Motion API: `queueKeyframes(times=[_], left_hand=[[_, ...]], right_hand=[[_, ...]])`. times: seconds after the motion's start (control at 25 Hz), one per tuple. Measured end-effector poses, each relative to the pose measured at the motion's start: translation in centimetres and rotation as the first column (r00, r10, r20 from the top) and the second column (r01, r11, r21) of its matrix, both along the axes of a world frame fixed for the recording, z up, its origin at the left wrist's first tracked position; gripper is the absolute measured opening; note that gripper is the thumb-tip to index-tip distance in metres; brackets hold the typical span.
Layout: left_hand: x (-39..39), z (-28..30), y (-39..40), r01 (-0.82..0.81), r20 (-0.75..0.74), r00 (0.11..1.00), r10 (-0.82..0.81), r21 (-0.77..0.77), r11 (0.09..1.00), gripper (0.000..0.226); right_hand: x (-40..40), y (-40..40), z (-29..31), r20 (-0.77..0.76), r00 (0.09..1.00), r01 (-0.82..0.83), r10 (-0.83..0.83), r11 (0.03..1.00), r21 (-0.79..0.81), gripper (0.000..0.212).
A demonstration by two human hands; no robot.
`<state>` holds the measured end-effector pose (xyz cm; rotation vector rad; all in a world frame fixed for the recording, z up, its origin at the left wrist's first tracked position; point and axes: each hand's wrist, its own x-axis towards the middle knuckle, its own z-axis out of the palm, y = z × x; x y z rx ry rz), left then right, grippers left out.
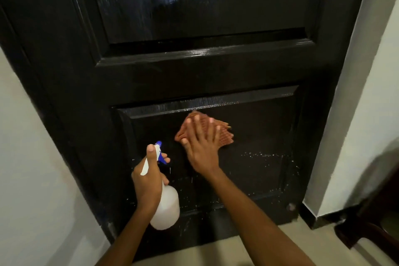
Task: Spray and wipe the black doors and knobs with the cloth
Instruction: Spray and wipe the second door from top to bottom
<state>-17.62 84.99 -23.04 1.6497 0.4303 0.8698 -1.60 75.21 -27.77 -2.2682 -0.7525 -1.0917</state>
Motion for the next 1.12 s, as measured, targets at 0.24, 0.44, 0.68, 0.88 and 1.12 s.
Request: queueKeyframes(times=[0.24, 0.44, 0.68, 0.88, 1.12], left_hand=[[0.0, -1.8, -1.4, -0.012, 0.005, 1.000, 0.012, 0.000, 1.000, 0.061], [1.4, -3.2, -3.4, 0.025, -0.053, 0.998, -0.026, -0.002, 1.000, 0.065], [-0.5, -5.2, -0.8, -0.052, -0.086, 0.995, 0.048, -0.045, 0.998, 0.053], [-3.1, -5.5, 3.1, -0.206, -0.065, 0.978, 0.200, -0.091, 0.974, 0.060], [-5.3, -6.5, 6.0, -0.281, -0.106, 0.958, 0.266, -0.176, 0.943, 0.064]], right_hand=[[3.7, -7.3, -4.6, 0.205, 0.976, -0.004, 0.078, 0.940, -0.341, 0.060], [7.4, -17.2, -6.2, -0.462, 0.871, 0.404, -0.168, 0.780, 0.477, 0.063], [4.4, -10.1, -3.5, -0.558, 0.830, 0.459, -0.017, 0.589, 0.665, 0.074], [-2.5, 4.5, -3.2, -0.114, 0.993, -0.021, 0.041, 0.985, 0.173, 0.071], [-1.5, 5.0, -10.4, 0.058, 0.910, -0.182, 0.411, 0.521, -0.834, 0.089]])
